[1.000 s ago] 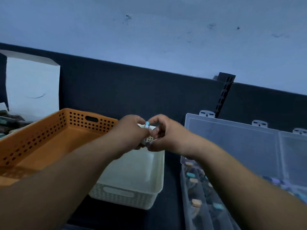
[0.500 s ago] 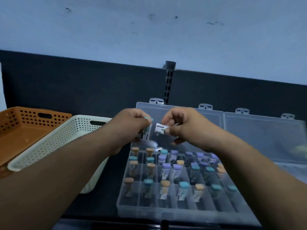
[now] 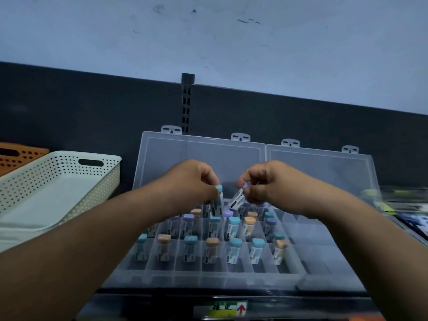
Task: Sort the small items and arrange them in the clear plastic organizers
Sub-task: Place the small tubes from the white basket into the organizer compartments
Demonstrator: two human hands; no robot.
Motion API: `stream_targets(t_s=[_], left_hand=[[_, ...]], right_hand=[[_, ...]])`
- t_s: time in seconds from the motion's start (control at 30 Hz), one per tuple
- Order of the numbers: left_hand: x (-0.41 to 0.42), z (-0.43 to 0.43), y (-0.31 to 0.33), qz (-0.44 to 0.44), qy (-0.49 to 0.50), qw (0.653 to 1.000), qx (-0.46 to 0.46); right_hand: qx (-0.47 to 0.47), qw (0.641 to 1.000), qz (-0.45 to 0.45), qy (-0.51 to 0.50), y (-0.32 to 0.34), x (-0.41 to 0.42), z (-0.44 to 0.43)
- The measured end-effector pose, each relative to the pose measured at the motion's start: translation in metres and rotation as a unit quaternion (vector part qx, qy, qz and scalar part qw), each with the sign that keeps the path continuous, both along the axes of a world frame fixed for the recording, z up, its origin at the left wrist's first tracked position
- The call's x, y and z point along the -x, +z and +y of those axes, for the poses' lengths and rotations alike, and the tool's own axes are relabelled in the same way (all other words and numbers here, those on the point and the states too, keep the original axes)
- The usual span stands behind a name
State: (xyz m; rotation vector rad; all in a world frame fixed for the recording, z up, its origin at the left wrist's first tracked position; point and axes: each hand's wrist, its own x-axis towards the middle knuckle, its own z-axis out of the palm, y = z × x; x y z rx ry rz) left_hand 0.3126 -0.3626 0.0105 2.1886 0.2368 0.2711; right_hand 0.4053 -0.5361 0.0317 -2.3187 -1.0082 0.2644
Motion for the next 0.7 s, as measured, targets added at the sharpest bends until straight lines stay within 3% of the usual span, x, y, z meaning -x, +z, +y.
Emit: stream_targets(t_s=[0.37, 0.7], left_hand=[[-0.022, -0.030, -0.017, 0.058, -0.033, 0.987, -0.147], [-0.031, -0.037, -0.023, 0.108, -0.036, 0.978, -0.172]], right_hand=[[0.112, 0.992, -0.065, 0.003, -0.013, -0.013, -0.029], [0.171, 0.981, -0.083, 0.036, -0.036, -0.015, -0.018]])
